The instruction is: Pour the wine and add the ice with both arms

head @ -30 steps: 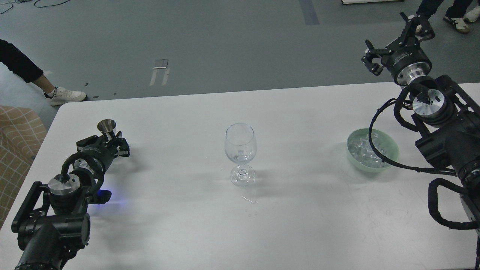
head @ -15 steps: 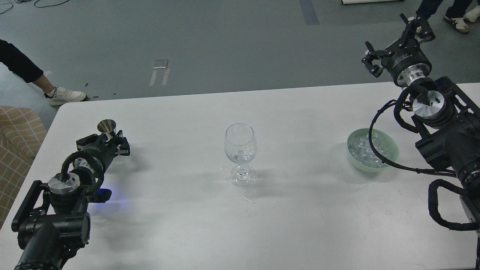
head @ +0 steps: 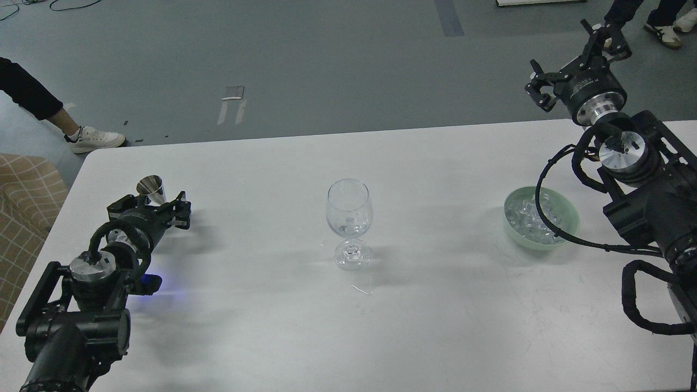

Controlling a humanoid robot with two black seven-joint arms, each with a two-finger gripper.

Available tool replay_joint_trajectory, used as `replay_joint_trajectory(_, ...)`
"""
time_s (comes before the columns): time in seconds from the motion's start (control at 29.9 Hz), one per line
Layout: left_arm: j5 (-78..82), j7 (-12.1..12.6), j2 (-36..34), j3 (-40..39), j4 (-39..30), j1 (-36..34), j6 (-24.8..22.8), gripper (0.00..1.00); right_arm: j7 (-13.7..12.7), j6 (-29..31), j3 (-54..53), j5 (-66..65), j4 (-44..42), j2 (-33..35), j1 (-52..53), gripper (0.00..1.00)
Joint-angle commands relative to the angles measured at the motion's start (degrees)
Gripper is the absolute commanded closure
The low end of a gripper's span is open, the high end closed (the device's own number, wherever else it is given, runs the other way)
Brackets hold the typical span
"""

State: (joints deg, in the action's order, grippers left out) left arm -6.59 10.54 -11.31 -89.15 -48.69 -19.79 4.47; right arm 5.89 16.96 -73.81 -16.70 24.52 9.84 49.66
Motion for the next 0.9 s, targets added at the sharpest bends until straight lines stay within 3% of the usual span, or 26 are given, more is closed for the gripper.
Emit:
replay_joint_trajectory(0.0,0.0,0.1,-0.1,0.4,-0.1,-0.2,0.1,0.26,0.0,0.0,0.0,0.0,0.0,0.0,-0.1,0.0)
replay_joint_trajectory(0.17,0.0,-0.3,-0.3,0.5,-0.1,0.0,0.4,0.1,0.0,0.0,0.0,0.0,0.0,-0.1,0.0,0.0)
replay_joint_trajectory(0.33,0.0,-0.4,-0.7,0.4,-0.2,0.2,0.3,0.03,0.0,0.0,0.1,0.0,0.0,0.0,-0.1,0.0)
replay_joint_trajectory(0.87,-0.1,-0.4,-2.2,0.0,-4.5,0.3,1.7,0.03,0.0,0.0,0.0,0.1,0.0,0.1,0.0,0.0)
